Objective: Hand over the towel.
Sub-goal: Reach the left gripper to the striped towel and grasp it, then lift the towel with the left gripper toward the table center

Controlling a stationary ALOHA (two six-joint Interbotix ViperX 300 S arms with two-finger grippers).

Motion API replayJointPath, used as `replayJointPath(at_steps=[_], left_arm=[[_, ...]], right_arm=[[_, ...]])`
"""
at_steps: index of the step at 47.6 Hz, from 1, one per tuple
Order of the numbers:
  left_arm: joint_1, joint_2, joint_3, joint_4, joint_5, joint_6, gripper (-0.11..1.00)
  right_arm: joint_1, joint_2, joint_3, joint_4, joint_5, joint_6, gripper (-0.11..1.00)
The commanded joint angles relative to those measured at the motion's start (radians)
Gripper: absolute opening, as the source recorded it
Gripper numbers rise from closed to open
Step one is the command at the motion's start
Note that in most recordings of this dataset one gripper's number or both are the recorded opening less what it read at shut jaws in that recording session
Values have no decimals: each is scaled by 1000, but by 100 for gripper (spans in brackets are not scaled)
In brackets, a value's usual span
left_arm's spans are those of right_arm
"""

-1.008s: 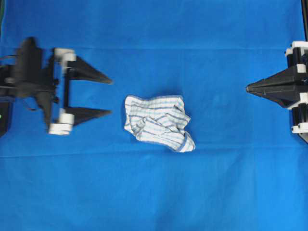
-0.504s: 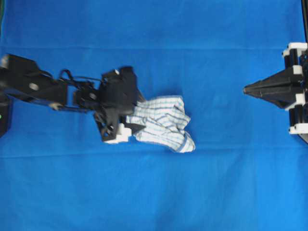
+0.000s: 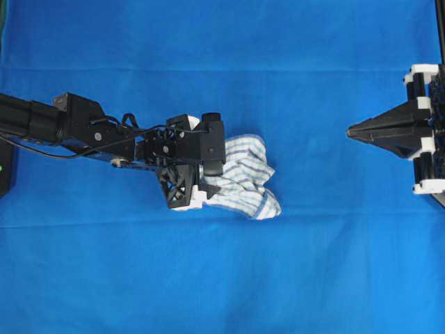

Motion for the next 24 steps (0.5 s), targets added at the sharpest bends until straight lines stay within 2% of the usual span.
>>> replayJointPath(at_steps=[1,5,7,17,20,24], left_arm=[[5,-12,-20,-2,0,9,92],[5,-14,-21,-2,5,14,89],[5,-14,-25,-2,8,15,83],[5,-40,-23,-2,11,17,27],[5,-63,-20,-2,11,17,15],[5,-118,-15,-2,11,17,13]], right_arm=[[0,6,-17,3,-3,-2,0],[0,6,-17,3,-3,-2,0],[0,6,-17,3,-3,-2,0],[0,6,-15,3,-3,-2,0],[0,6,-17,3,-3,-2,0],[0,6,-17,3,-3,-2,0]])
